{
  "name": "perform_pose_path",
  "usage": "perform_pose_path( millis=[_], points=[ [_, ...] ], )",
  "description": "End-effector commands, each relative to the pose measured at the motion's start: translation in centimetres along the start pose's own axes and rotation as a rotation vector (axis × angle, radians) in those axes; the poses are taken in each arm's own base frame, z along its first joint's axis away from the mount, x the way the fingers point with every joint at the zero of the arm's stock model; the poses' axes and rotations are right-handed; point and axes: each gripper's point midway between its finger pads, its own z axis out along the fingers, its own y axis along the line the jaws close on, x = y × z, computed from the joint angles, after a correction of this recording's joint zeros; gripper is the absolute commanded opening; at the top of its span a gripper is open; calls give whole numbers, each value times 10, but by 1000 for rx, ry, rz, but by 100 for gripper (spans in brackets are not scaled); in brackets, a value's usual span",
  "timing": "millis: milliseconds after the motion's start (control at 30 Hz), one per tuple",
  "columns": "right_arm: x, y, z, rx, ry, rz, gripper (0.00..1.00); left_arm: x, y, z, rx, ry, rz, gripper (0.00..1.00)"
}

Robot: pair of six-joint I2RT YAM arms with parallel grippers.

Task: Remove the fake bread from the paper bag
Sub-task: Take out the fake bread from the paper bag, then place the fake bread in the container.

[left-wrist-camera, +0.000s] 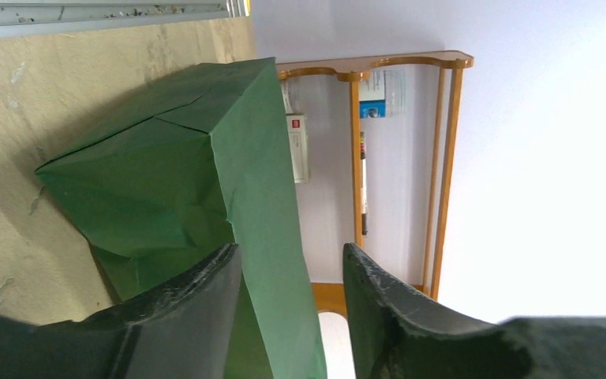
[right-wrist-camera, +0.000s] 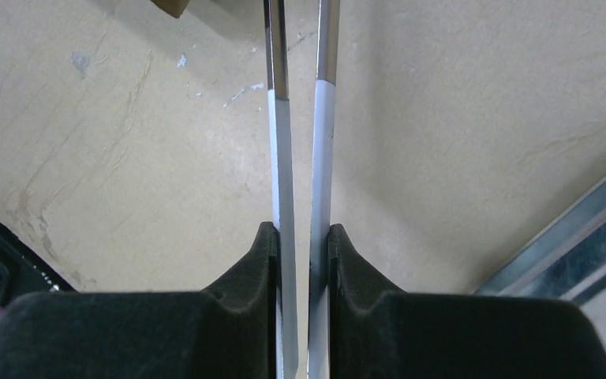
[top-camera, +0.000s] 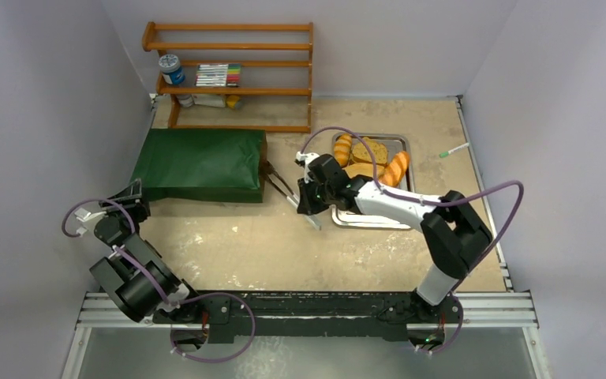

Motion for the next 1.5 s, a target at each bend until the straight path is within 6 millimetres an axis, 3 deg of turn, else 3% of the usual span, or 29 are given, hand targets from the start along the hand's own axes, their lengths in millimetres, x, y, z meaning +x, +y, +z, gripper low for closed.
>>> perform_pose_path(
  millis=[0, 300, 433, 633, 800, 833, 867, 967, 1200, 1467],
  points=[
    [-26, 9, -33, -23, -124, 26, 0, -8, -20, -10, 91, -68, -23, 52],
    [-6, -3, -79, 35, -159, 89, 0, -8, -33, -34, 183, -138, -118, 65],
    [-5, -12, -97, 79, -205, 124, 0, -2, -40, -34, 201, -108, -125, 69],
    [4, -19, -127, 128, -220, 198, 0, 33, -71, -9, 231, 52, -30, 71],
    [-13, -23, -146, 175, -276, 247, 0, 65, -106, 25, 229, 181, 87, 73],
    [-14, -25, -146, 193, -273, 258, 0, 70, -119, 34, 231, 186, 116, 73],
    [-22, -24, -150, 200, -289, 270, 0, 79, -116, 40, 191, 191, 135, 73],
    [-36, -27, -158, 245, -313, 307, 0, 101, -139, 54, 137, 181, 228, 77],
    [-36, -48, -175, 377, -334, 425, 0, 155, -183, 51, 129, 258, 444, 79],
    [17, -58, -193, 410, -260, 530, 0, 223, -192, 34, 138, 372, 658, 79]
  ],
)
